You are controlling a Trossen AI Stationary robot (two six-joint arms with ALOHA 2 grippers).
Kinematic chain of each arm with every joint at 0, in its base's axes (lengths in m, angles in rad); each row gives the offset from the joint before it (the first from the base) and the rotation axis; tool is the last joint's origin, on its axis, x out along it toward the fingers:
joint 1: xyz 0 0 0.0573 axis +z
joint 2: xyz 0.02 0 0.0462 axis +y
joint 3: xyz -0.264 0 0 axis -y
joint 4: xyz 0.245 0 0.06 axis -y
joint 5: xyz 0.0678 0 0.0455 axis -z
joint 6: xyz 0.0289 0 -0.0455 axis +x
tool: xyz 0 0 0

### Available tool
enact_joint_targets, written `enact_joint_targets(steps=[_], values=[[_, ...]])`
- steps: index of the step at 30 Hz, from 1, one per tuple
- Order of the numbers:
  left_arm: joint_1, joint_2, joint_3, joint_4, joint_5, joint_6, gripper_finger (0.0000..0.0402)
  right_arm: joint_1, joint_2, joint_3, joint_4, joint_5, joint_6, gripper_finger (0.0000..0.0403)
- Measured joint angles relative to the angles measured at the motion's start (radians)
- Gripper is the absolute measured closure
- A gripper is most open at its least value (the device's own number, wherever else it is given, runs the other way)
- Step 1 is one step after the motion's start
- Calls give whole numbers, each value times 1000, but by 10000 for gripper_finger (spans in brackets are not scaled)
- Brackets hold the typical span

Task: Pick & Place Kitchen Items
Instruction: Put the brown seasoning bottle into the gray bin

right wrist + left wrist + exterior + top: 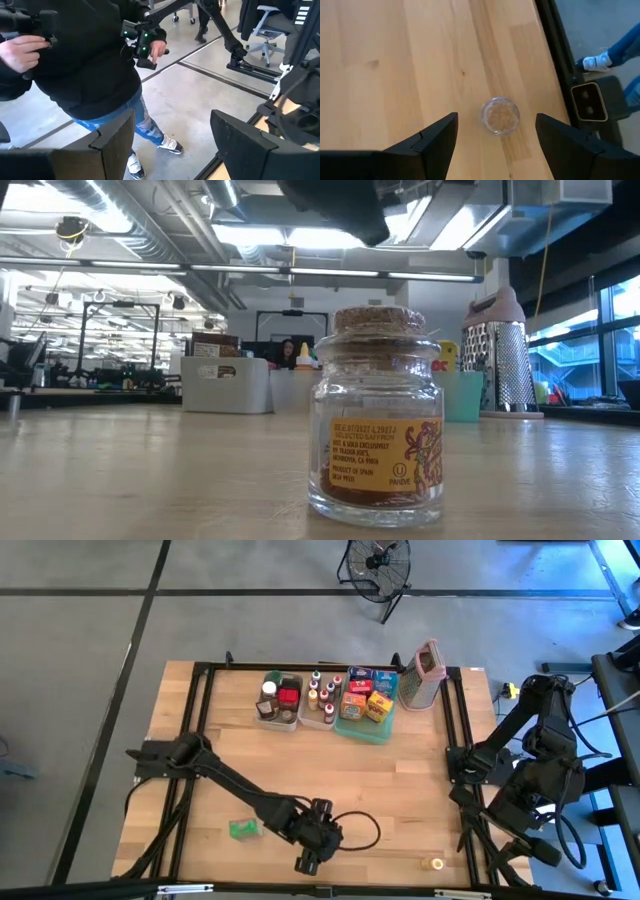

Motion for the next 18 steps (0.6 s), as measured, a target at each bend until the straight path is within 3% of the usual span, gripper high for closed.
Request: enact_joint_targets(steps=[10, 18], values=[[1, 72, 0, 78, 85, 94, 139, 0, 0, 0, -29, 34, 1, 141], [8, 76, -10, 70, 45, 117, 139, 0, 2, 0, -36, 33, 8, 141]])
